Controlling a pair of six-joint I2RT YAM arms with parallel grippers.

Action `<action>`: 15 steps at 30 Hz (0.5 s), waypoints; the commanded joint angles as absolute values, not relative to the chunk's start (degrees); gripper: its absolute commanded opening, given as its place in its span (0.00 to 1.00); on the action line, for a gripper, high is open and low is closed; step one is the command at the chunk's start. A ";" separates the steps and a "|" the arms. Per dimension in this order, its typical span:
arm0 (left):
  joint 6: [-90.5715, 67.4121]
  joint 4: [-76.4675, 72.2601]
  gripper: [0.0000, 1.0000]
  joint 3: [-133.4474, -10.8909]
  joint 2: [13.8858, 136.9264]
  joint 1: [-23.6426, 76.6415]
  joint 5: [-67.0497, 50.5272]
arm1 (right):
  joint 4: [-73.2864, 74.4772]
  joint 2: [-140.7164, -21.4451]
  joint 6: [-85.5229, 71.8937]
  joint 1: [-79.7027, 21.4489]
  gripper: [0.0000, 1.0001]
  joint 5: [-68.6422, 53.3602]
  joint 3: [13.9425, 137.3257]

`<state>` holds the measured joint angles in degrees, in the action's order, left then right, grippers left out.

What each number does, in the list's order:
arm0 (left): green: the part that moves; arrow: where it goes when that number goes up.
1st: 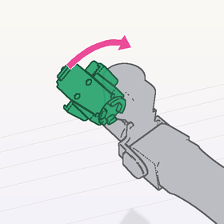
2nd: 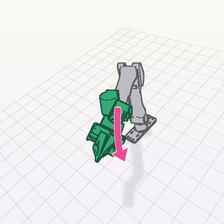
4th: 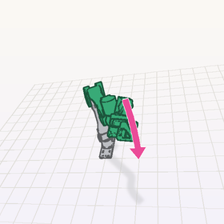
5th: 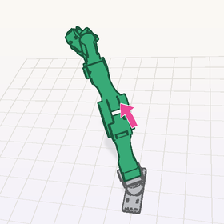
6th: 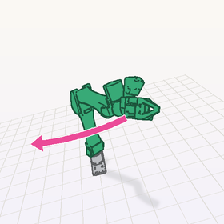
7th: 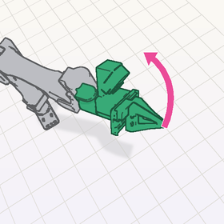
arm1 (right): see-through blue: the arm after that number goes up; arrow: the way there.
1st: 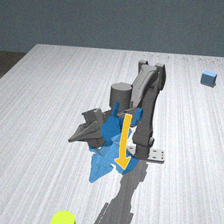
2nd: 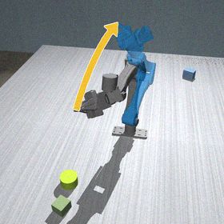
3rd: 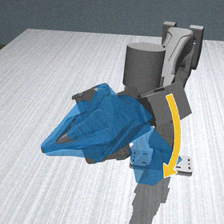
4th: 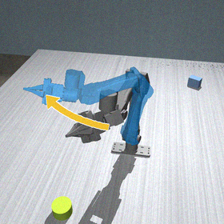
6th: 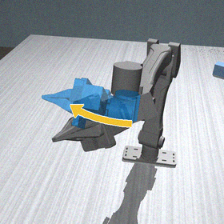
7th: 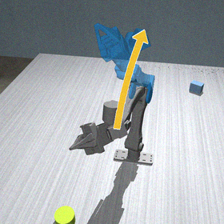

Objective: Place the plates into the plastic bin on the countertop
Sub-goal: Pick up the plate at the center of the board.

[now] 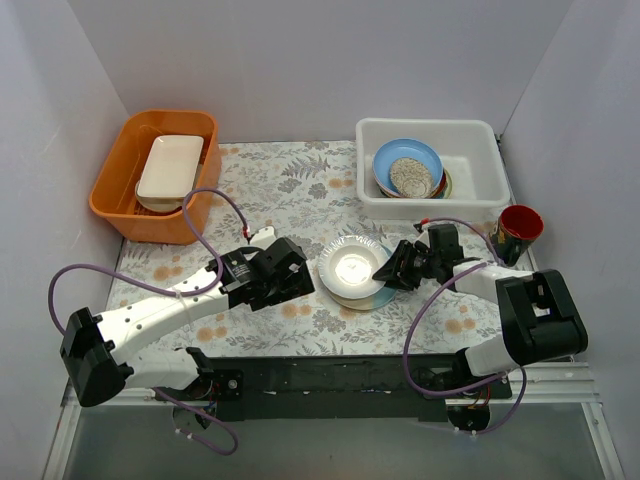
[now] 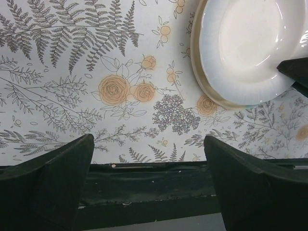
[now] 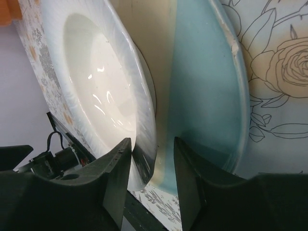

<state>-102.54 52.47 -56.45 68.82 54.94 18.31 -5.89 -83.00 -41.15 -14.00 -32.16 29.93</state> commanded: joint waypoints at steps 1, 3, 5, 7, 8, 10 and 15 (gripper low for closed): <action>-103.36 53.96 0.98 -58.18 67.15 55.20 21.09 | -10.80 -83.93 -42.89 -14.33 0.46 -33.66 29.09; -103.45 54.05 0.98 -58.10 67.15 55.28 21.01 | -11.42 -84.29 -43.24 -14.33 0.44 -33.84 28.92; -103.54 54.14 0.98 -58.09 67.06 55.28 21.18 | -12.12 -84.72 -43.68 -14.41 0.42 -34.01 28.83; -103.62 54.23 0.98 -57.92 67.06 55.28 21.01 | -12.65 -84.99 -43.94 -14.33 0.37 -34.28 28.65; -103.71 54.40 0.98 -57.92 67.06 55.20 21.01 | -13.18 -85.16 -44.21 -14.33 0.35 -34.45 28.65; -103.71 54.05 0.98 -57.48 66.80 55.20 20.92 | -13.18 -85.34 -44.12 -14.33 0.27 -34.72 28.83; -103.89 53.00 0.98 -56.25 65.92 55.28 20.30 | -13.80 -84.90 -44.38 -14.33 0.05 -35.24 28.57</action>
<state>-103.18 53.54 -56.42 68.25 54.94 18.94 -12.69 -84.79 -45.56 -13.93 -36.23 29.15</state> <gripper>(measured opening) 0.981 0.130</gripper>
